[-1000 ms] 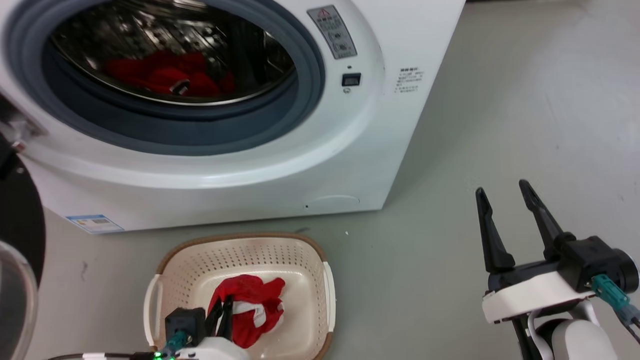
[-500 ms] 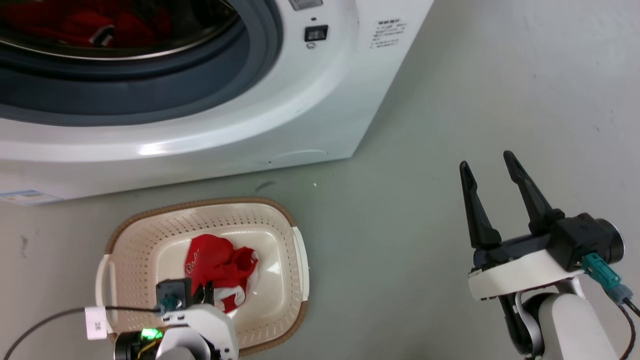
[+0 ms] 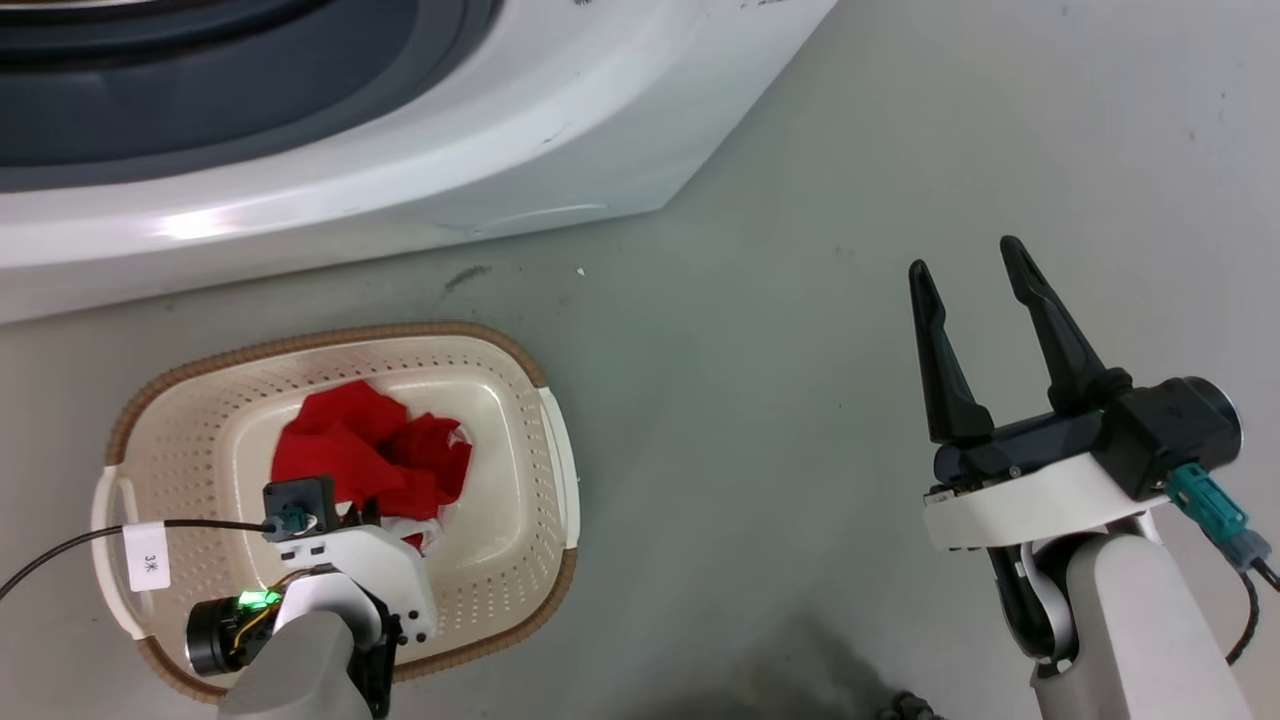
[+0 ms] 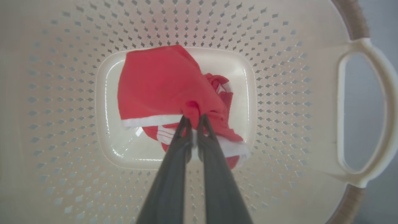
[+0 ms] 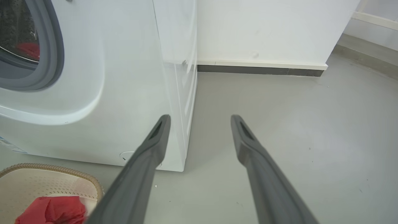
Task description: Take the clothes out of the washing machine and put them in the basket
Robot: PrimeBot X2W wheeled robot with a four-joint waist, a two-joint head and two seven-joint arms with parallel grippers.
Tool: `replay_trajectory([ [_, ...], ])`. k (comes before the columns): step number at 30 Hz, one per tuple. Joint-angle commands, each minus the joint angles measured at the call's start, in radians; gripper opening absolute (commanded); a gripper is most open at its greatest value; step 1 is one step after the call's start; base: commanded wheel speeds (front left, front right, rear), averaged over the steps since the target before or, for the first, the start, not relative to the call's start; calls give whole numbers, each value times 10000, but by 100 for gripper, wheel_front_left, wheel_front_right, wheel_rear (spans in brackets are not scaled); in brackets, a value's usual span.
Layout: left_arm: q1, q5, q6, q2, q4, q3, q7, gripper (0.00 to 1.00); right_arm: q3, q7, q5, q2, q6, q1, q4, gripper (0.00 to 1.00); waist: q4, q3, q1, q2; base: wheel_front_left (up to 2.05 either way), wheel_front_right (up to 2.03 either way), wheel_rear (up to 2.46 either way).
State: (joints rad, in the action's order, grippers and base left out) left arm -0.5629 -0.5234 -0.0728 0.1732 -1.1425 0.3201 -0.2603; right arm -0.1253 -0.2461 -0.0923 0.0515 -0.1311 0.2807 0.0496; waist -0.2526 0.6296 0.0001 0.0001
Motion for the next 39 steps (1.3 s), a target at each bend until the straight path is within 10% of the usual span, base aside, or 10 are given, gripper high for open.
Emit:
replay_trajectory([
  [1, -155, 17, 25, 35, -168, -6, -68, 0, -51, -32, -69, -24, 7, 247, 53, 100, -97, 225, -1, -1, 0, 0, 0],
  [13, -521, -9, 184, -80, -1244, 181, 88, 0, -143, -166, -161, -22, 7, 528, 395, 100, -160, 436, -1, -1, 0, 0, 0],
  [14, -489, -30, 204, -106, -1276, 178, 78, 22, -146, -173, -152, -22, 7, 512, 429, 100, -134, 352, -1, -1, 0, 0, 0],
  [16, -366, -56, 273, -173, -1324, 191, 100, 100, -124, -177, -166, -21, 8, 468, 502, 100, -58, 98, -1, -1, 0, 0, 0],
  [39, 2007, 1102, -146, -569, 2574, -630, -52, 100, 620, 440, 457, -18, 8, -1375, 348, 100, 1483, -3866, -1, -1, 0, 0, 0],
])
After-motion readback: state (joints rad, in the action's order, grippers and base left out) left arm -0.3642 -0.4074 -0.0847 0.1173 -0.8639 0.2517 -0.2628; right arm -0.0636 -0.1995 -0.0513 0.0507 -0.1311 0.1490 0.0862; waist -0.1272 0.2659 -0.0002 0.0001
